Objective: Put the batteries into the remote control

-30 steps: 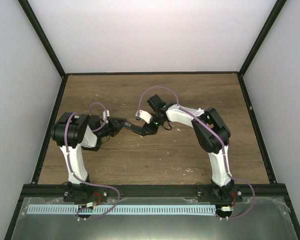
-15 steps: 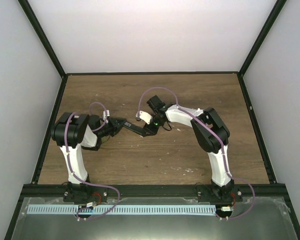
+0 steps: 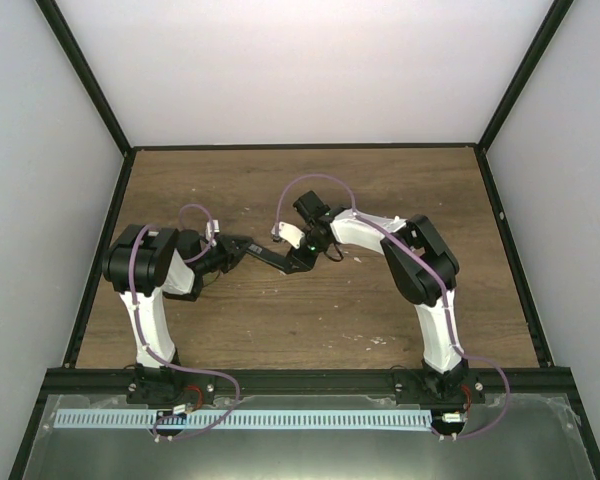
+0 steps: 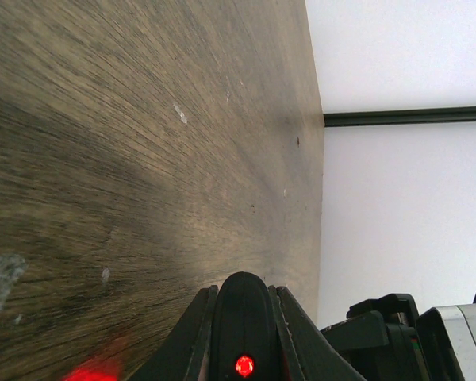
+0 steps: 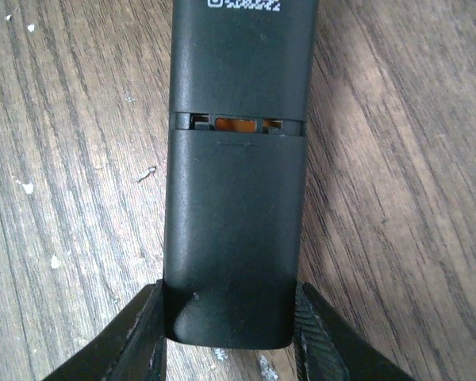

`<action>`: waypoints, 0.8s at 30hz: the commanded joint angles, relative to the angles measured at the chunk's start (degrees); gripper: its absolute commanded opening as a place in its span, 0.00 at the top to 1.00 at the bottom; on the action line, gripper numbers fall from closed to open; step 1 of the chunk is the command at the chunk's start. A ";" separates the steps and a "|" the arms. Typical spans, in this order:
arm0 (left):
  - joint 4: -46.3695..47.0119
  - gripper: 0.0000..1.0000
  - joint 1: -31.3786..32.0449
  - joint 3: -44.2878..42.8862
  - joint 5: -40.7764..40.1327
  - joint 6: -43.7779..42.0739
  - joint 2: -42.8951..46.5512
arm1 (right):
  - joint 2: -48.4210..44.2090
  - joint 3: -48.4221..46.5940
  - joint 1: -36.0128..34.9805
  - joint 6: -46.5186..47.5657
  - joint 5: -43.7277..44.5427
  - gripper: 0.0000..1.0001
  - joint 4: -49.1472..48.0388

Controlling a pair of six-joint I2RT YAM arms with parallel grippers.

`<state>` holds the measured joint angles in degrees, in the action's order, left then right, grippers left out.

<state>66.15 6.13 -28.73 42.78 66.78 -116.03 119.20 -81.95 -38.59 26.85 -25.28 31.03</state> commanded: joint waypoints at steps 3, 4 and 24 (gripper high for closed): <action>-3.15 1.00 -0.22 0.22 -1.55 -3.96 -1.13 | 1.76 -3.22 -1.08 -0.58 0.27 0.66 1.74; -3.14 1.00 -0.25 0.25 -1.56 -3.87 -1.06 | 1.84 -3.34 -1.21 -0.65 0.37 0.66 1.69; -3.29 1.00 -0.25 0.14 -1.74 -3.77 -1.22 | 0.93 -2.82 -1.39 -0.99 1.93 0.42 0.49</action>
<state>66.02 6.00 -28.77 42.78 66.81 -116.03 120.25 -83.59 -39.55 25.91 -24.91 31.59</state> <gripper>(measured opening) 0.140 0.557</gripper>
